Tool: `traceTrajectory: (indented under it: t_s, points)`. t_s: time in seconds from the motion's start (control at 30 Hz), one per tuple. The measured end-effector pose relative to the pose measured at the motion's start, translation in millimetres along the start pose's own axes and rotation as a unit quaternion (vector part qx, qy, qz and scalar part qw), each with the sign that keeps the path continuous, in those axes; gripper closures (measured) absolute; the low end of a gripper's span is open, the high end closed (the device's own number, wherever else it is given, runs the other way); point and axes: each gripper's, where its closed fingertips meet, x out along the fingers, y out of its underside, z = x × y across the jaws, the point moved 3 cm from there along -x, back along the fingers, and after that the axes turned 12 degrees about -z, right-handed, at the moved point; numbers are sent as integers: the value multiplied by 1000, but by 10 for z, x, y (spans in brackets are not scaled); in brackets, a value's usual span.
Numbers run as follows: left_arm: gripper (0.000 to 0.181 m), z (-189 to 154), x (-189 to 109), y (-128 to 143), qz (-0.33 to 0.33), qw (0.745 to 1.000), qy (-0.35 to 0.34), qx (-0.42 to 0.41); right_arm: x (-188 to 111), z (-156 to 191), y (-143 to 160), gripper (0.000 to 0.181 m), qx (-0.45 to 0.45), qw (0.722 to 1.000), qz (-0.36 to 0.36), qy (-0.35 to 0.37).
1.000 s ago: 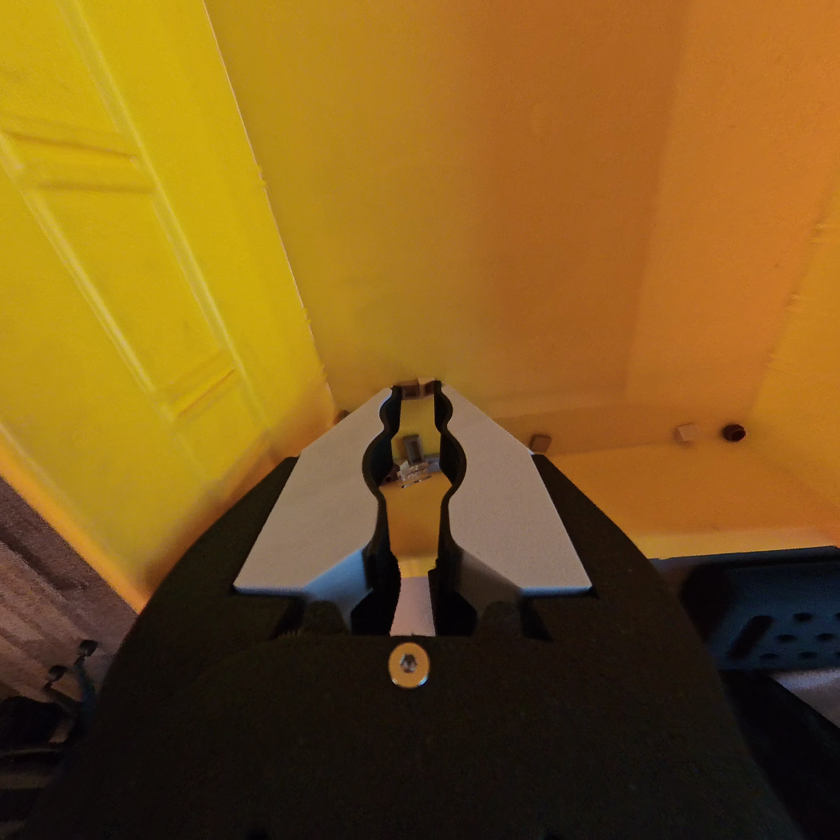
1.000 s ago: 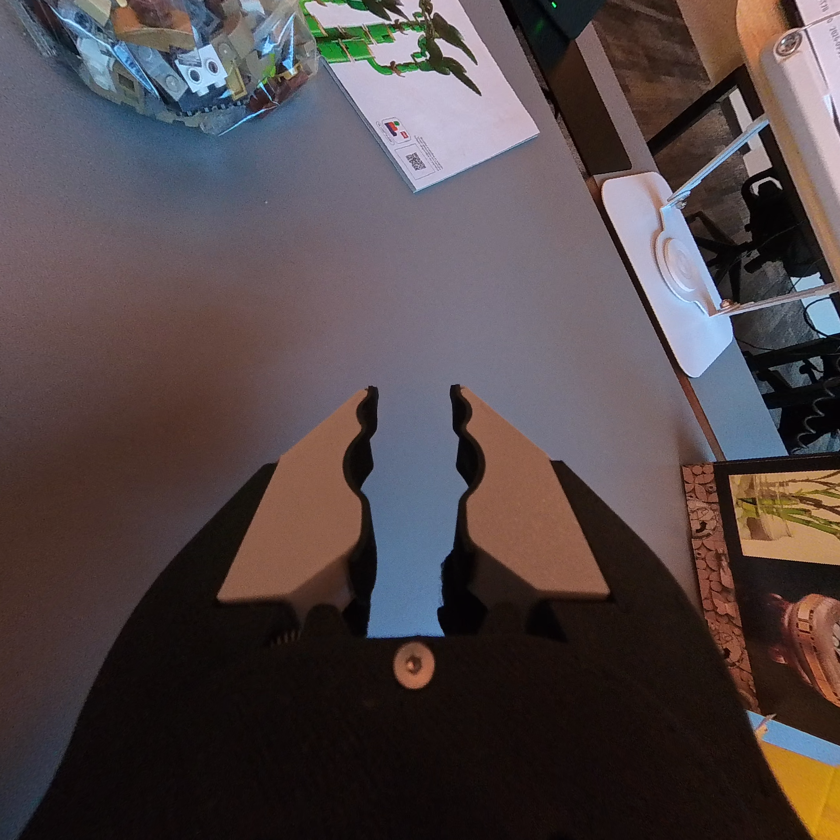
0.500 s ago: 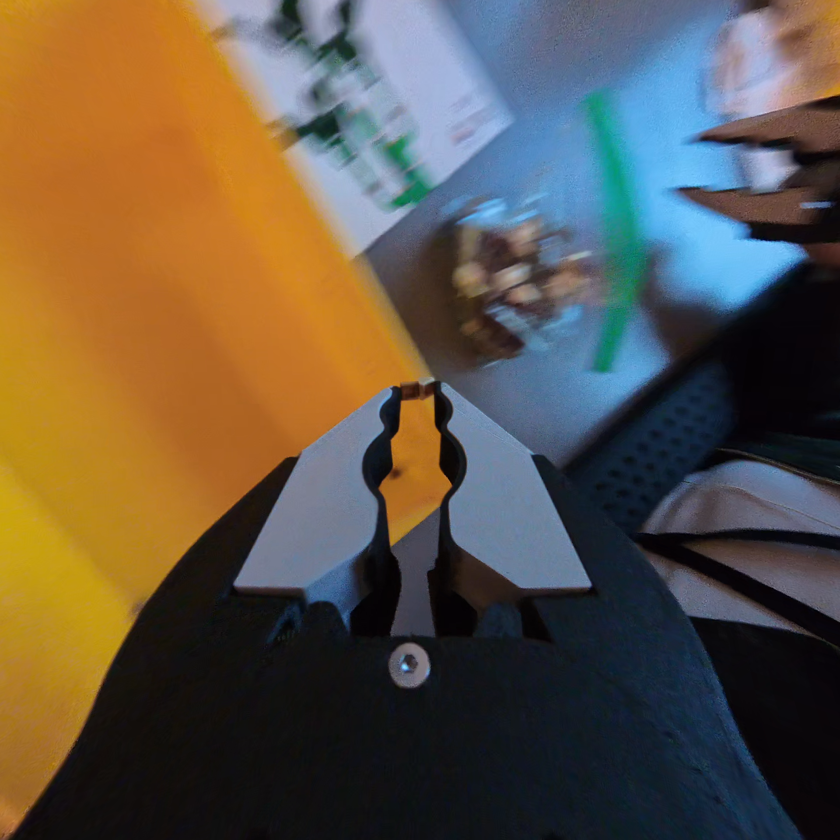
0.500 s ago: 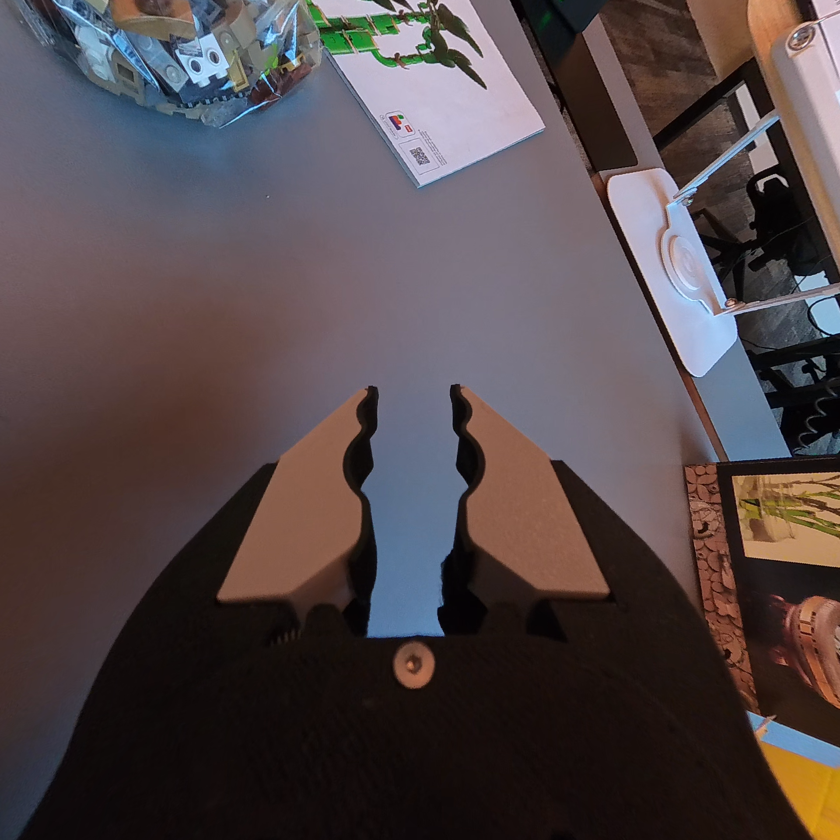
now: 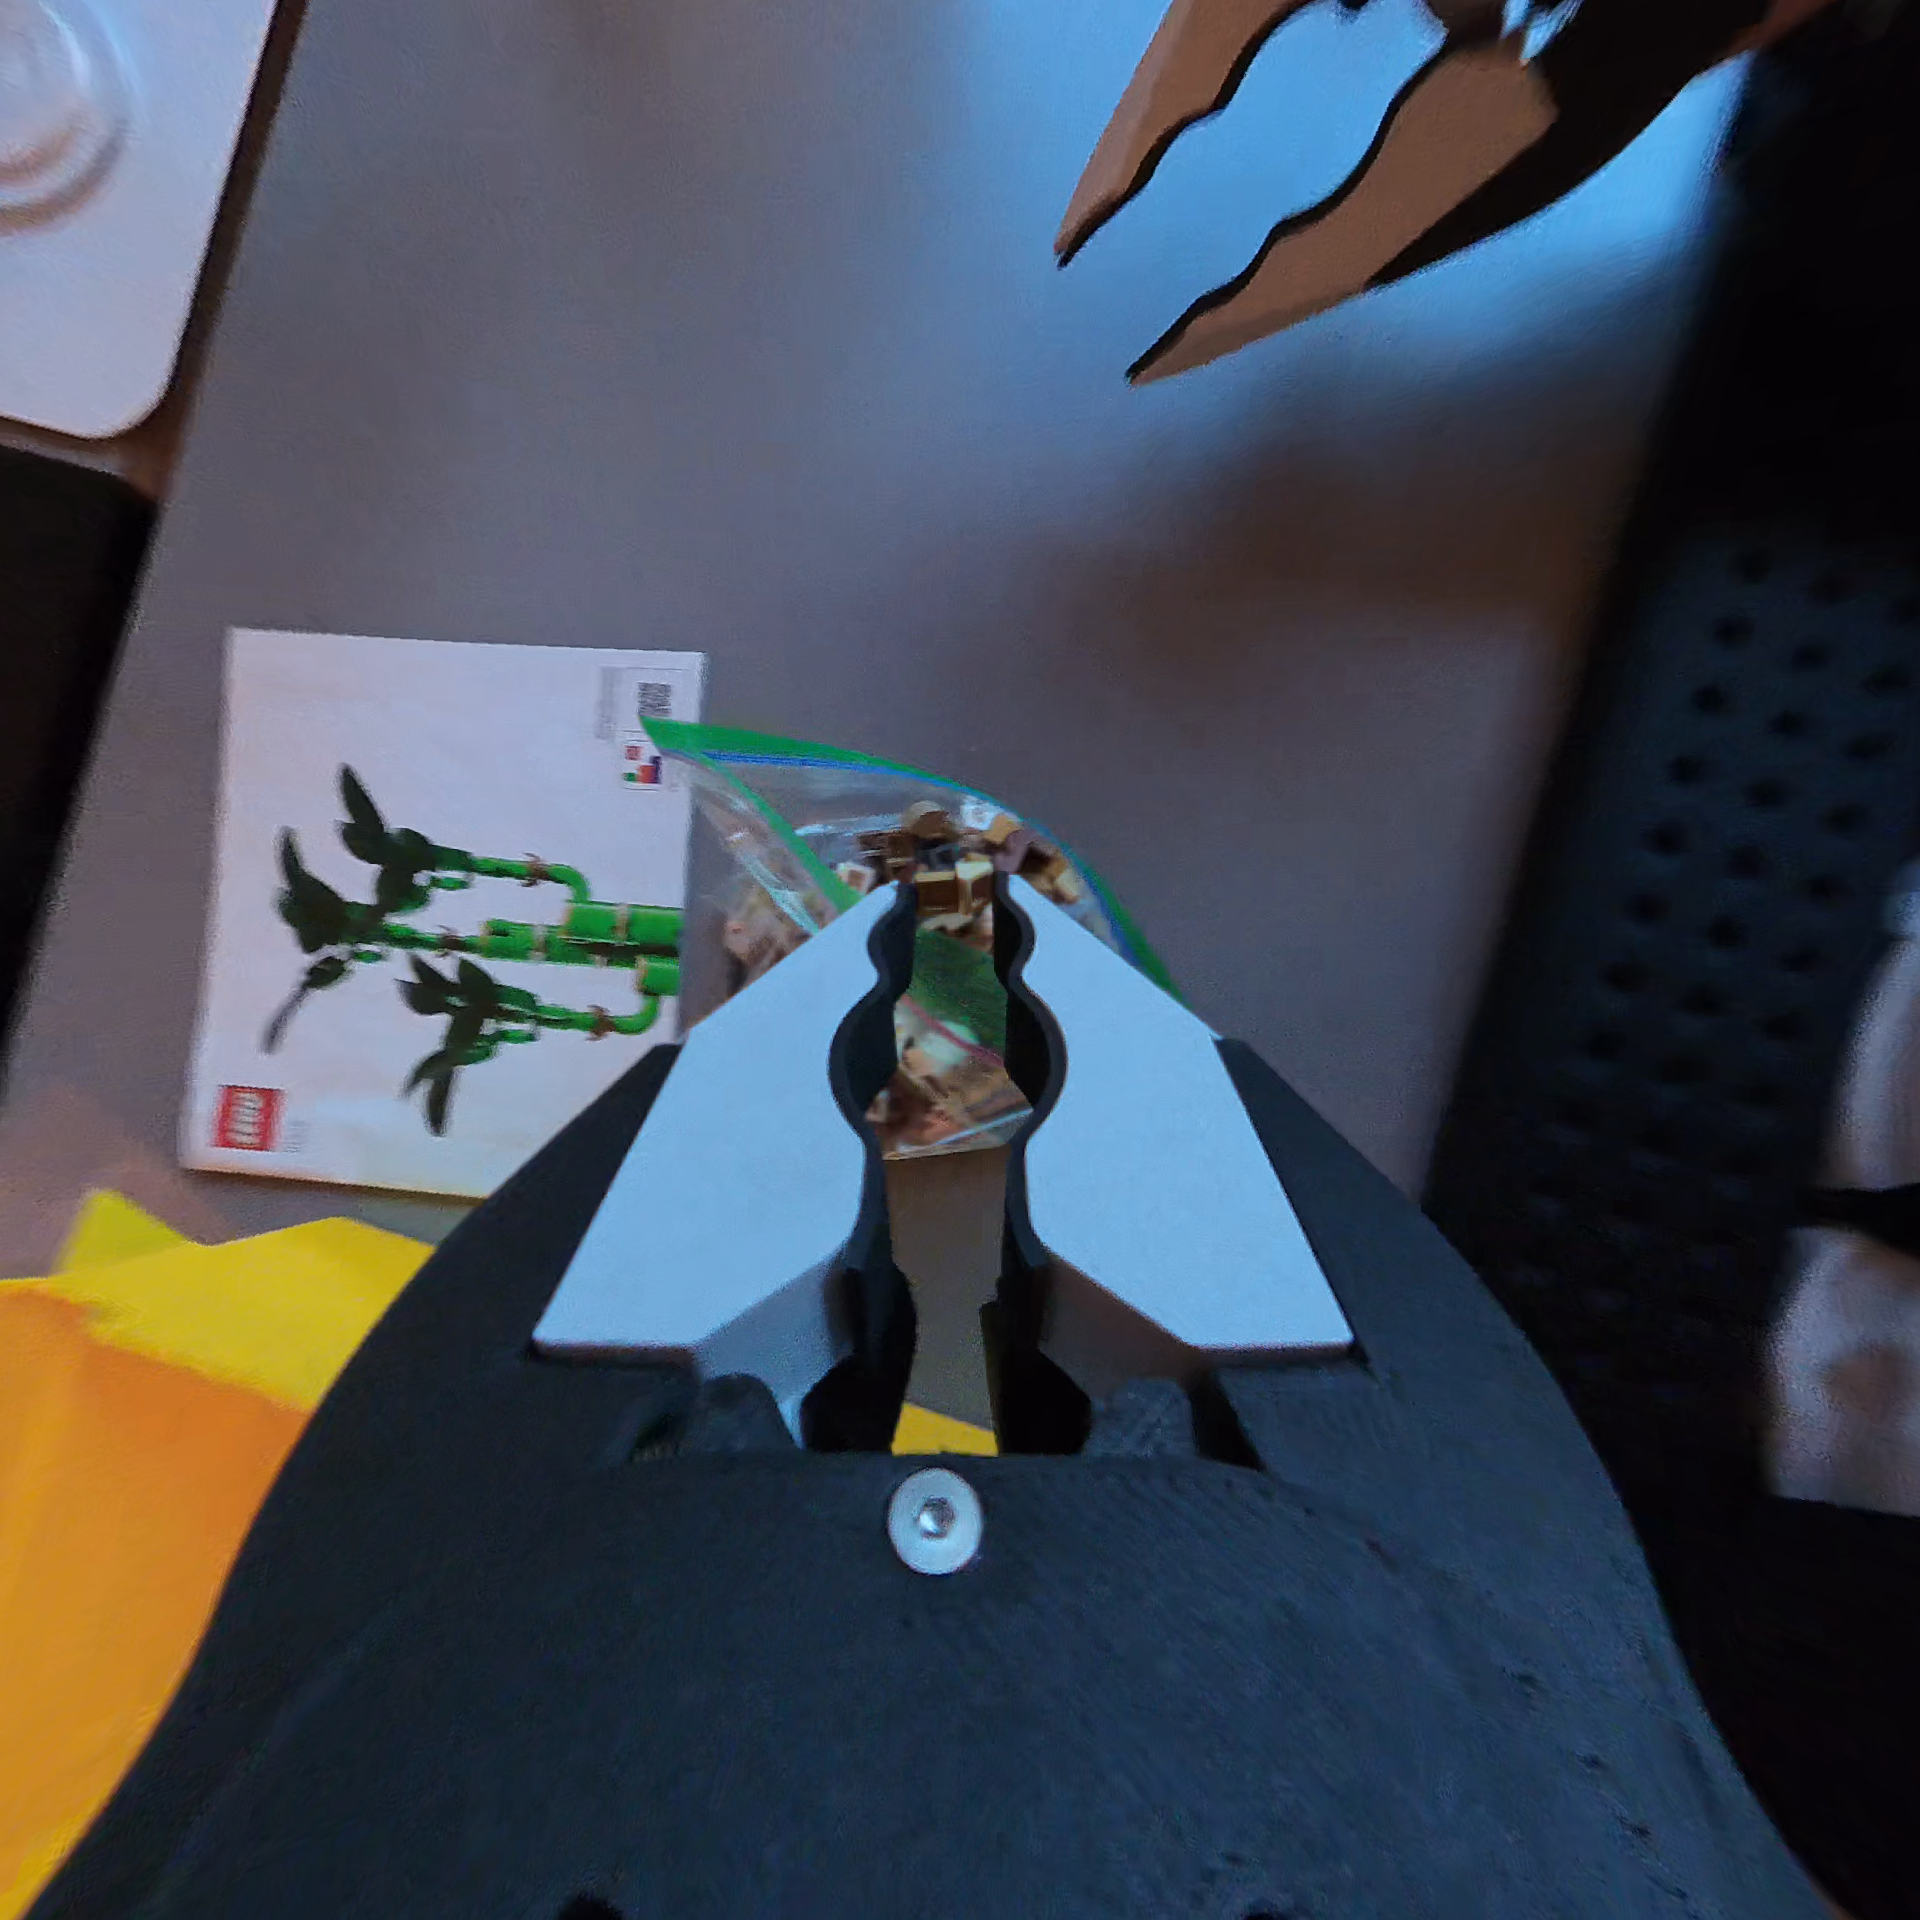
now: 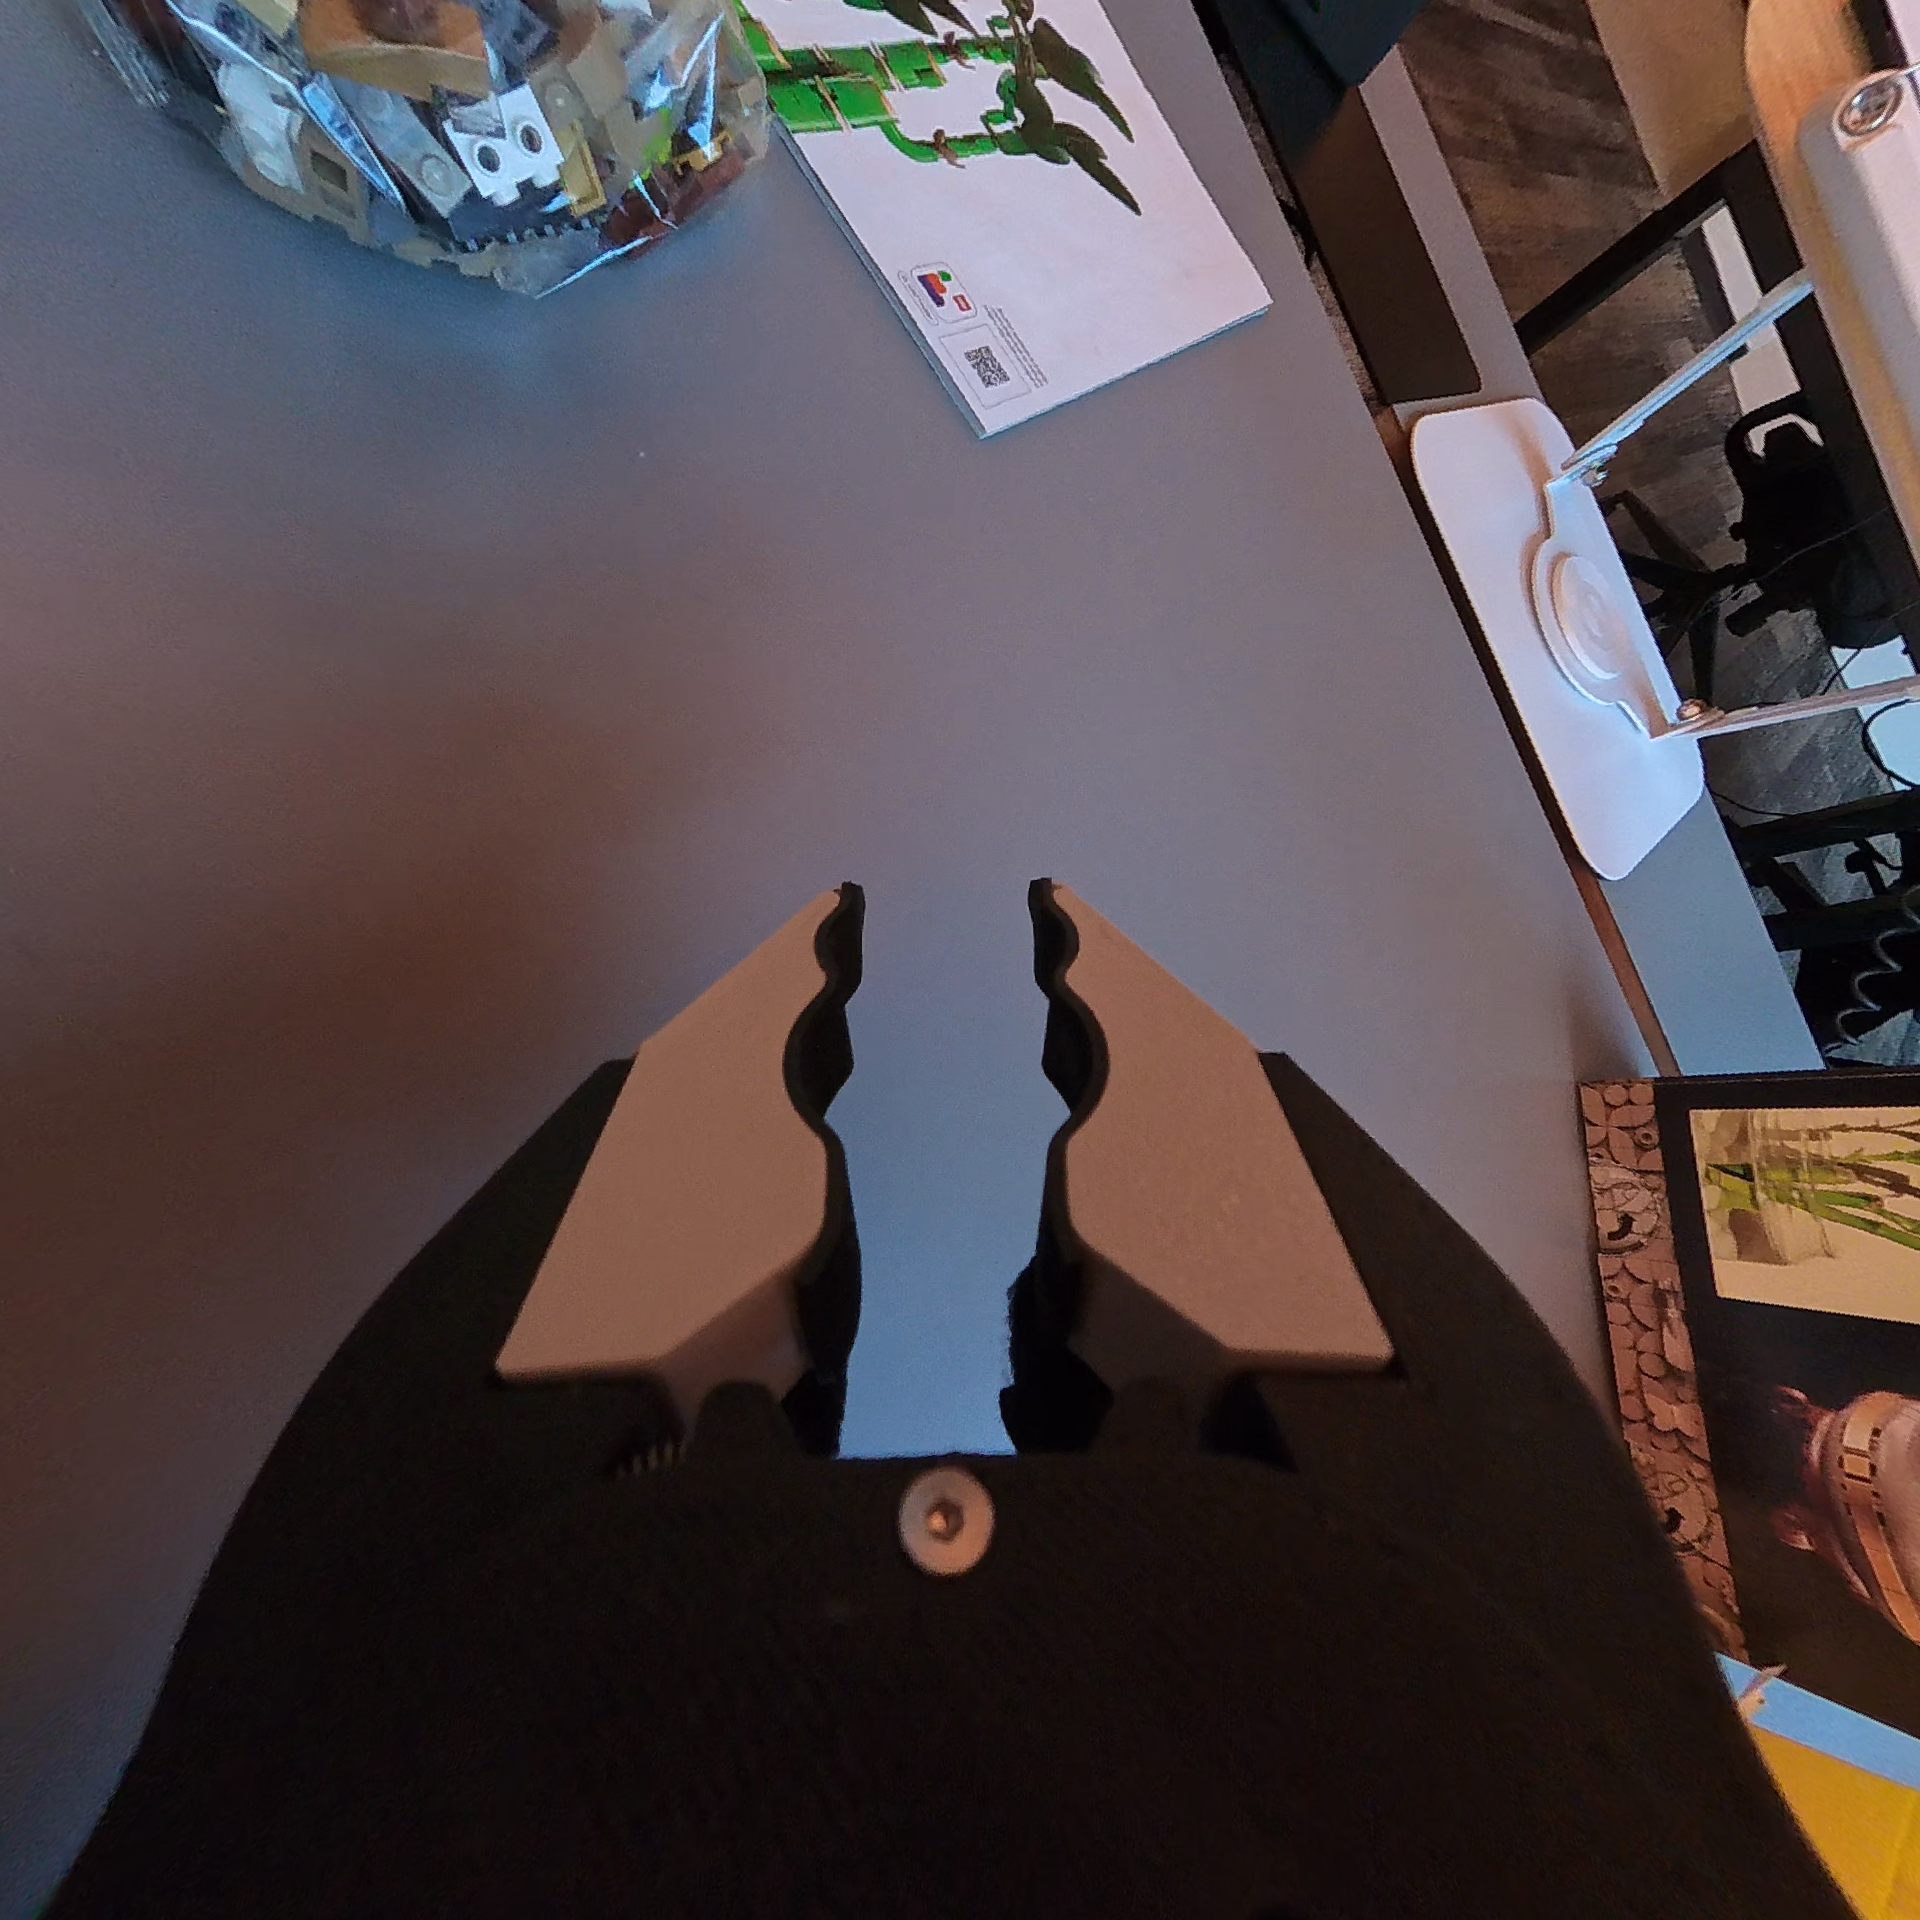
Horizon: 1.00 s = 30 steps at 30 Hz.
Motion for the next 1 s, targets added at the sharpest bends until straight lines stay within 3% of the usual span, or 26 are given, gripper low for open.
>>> traceTrajectory:
  t_s: [0.2, 0.43, 0.67, 0.77, 0.87, 1.0]
  points:
    - [169, 72, 98, 13, 30, 997, -6, 77, -12, -8, -4, 149, 0, 1000, -1, 3]
    - [159, 84, 73, -35, 40, 996, 12, 73, -21, -21, -4, 149, 1, 1000, -2, 6]
    - [160, 86, -28, -70, 22, 997, 3, 71, -28, -25, -8, 149, 1, 1000, -3, 8]
    - [160, 138, -253, -46, -3, 998, -28, 49, -45, -37, -17, 149, 0, 1000, -7, 12]
    - [159, 294, -671, 189, -7, 995, -98, -2, -75, -61, -26, 149, 4, 1000, -15, 19]
    - [153, 402, -1235, 763, 30, 973, -127, -188, -86, -67, -75, 149, 0, 999, -23, 23]
